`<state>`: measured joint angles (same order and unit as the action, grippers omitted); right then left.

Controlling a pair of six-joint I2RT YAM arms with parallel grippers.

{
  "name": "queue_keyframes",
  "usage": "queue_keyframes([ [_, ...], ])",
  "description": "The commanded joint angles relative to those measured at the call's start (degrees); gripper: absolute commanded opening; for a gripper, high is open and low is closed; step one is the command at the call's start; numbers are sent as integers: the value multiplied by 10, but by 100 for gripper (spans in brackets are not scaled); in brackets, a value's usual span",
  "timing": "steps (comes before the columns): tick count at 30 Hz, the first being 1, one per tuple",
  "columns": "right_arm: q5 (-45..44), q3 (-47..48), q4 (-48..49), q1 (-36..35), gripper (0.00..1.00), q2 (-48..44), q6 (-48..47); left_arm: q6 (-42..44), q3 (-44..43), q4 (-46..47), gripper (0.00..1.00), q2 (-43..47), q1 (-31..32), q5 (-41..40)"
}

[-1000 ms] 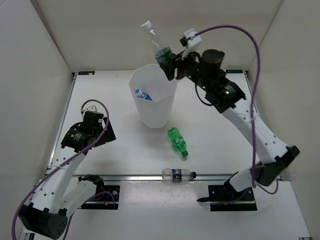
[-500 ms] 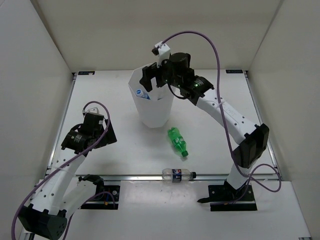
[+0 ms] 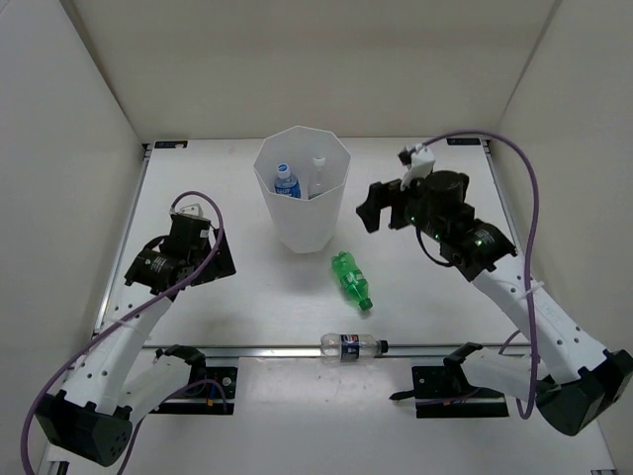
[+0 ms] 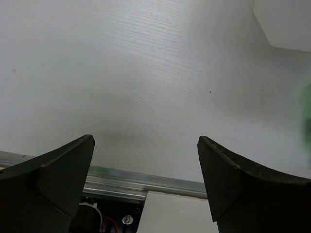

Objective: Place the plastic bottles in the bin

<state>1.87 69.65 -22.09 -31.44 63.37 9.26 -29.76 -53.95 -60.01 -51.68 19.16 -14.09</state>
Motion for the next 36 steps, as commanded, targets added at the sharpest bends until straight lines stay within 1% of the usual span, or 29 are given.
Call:
queue_keyframes([
  [1,-10,-81,-37,-5,99,-26,45,7,-33,26,99,-18,8,5],
  [3,-1,-115,-41,-13,99,-25,67,4,-36,28,99,-27,10,0],
  [4,-2,-137,-35,-29,99,-16,74,2,-40,27,99,-26,9,1],
  [6,-29,-175,-24,-75,99,9,84,4,-42,23,99,-29,7,-5],
  [8,-57,-187,-17,-103,99,35,90,5,-52,17,99,-29,3,-9],
  [11,-40,-198,-2,-119,99,82,89,8,-55,10,98,-25,0,-14],
  [12,-50,-200,5,-128,99,100,88,7,-54,10,98,-22,1,-12],
  [14,-86,-200,21,-149,99,122,81,3,-45,4,99,-15,3,-15],
  [16,-146,-211,37,-158,100,144,79,3,-33,-1,99,-8,3,-14],
  [19,-126,-224,77,-145,100,175,74,6,-27,-6,98,3,1,-13],
  [22,-118,-226,89,-141,92,200,72,9,-19,-12,99,13,10,-1],
  [23,-124,-226,90,-146,87,202,72,13,-19,-14,99,20,16,4],
  [24,-129,-226,90,-144,79,207,69,3,-15,-10,99,28,19,5],
  [25,-125,-226,93,-149,77,211,67,6,-6,-8,98,32,23,14],
  [26,-125,-227,100,-145,67,215,65,7,2,-6,99,38,25,22],
  [27,-124,-224,104,-145,59,212,65,8,5,-5,98,42,28,30],
  [29,-122,-218,102,-140,48,206,67,12,15,-5,98,42,31,37],
  [30,-120,-213,101,-136,39,200,62,16,17,-3,99,40,33,48],
  [31,-119,-210,97,-126,35,188,63,19,17,0,99,38,41,49],
  [34,-123,-186,67,-87,33,150,49,14,36,32,99,25,76,66],
  [35,-126,-171,60,-66,33,132,41,15,44,45,99,22,79,72],
  [36,-117,-149,47,-42,29,113,31,18,46,59,99,15,80,81],
])
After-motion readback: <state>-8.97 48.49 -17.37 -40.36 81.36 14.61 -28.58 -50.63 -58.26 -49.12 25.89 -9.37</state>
